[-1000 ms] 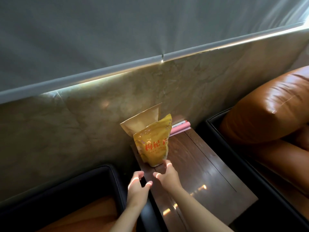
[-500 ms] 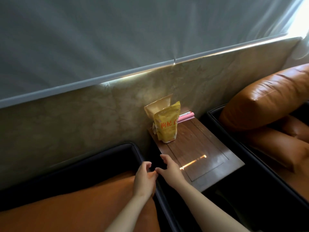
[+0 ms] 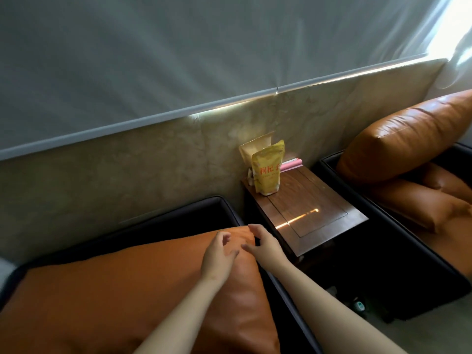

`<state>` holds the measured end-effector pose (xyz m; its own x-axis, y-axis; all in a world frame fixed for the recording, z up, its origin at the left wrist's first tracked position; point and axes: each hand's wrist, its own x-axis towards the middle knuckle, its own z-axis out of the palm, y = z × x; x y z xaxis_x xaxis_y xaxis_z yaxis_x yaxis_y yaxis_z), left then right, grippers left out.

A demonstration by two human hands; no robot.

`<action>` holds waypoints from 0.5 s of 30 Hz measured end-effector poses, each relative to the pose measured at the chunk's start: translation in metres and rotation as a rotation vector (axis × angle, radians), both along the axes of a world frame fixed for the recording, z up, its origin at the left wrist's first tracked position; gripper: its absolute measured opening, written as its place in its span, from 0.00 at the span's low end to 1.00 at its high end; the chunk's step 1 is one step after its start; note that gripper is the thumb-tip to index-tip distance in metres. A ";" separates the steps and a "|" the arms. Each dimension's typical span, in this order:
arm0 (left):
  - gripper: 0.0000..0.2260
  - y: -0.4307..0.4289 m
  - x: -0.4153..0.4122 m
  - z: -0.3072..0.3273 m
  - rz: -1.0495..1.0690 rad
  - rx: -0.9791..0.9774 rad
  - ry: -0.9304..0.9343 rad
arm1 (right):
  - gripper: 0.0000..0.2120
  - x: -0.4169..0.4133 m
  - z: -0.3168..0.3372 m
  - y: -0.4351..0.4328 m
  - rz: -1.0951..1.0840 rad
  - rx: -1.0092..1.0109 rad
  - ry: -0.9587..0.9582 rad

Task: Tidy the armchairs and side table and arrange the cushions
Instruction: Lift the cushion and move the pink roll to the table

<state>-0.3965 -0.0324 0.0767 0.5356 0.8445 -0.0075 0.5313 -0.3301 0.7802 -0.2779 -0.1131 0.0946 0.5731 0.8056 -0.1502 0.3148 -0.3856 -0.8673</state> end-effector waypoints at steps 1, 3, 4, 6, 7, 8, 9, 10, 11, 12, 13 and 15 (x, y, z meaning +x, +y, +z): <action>0.18 -0.004 -0.008 0.003 0.010 0.009 0.009 | 0.27 -0.006 0.000 -0.004 0.021 0.000 -0.013; 0.19 -0.017 -0.025 0.006 0.040 0.030 0.028 | 0.27 -0.019 0.000 -0.013 0.062 -0.009 -0.051; 0.19 -0.025 -0.035 0.007 0.057 0.037 0.036 | 0.28 -0.025 0.000 -0.018 0.087 -0.017 -0.071; 0.19 -0.042 -0.054 0.005 0.072 0.047 0.056 | 0.28 -0.039 0.000 -0.029 0.131 -0.032 -0.095; 0.19 -0.051 -0.064 0.002 0.069 0.043 0.069 | 0.28 -0.047 -0.001 -0.035 0.153 -0.040 -0.093; 0.19 -0.061 -0.075 0.000 0.060 0.037 0.083 | 0.27 -0.055 -0.002 -0.042 0.176 -0.049 -0.091; 0.19 -0.071 -0.085 -0.001 0.049 0.034 0.102 | 0.27 -0.063 -0.004 -0.049 0.197 -0.064 -0.091; 0.19 -0.081 -0.095 -0.003 0.042 0.037 0.123 | 0.27 -0.071 -0.005 -0.055 0.219 -0.083 -0.094; 0.19 -0.090 -0.104 -0.003 0.039 0.042 0.144 | 0.27 -0.078 -0.006 -0.060 0.237 -0.102 -0.098; 0.19 -0.097 -0.113 -0.003 0.043 0.049 0.163 | 0.27 -0.085 -0.006 -0.064 0.256 -0.118 -0.105; 0.19 -0.102 -0.123 -0.002 0.051 0.054 0.176 | 0.27 -0.093 -0.004 -0.066 0.273 -0.128 -0.113; 0.20 -0.107 -0.142 0.003 0.078 0.063 0.182 | 0.28 -0.109 0.000 -0.067 0.306 -0.130 -0.155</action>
<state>-0.5388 -0.1389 0.0795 0.4634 0.8850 -0.0445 0.6877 -0.3274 0.6480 -0.3874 -0.1797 0.0946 0.3326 0.9232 -0.1927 0.5564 -0.3571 -0.7502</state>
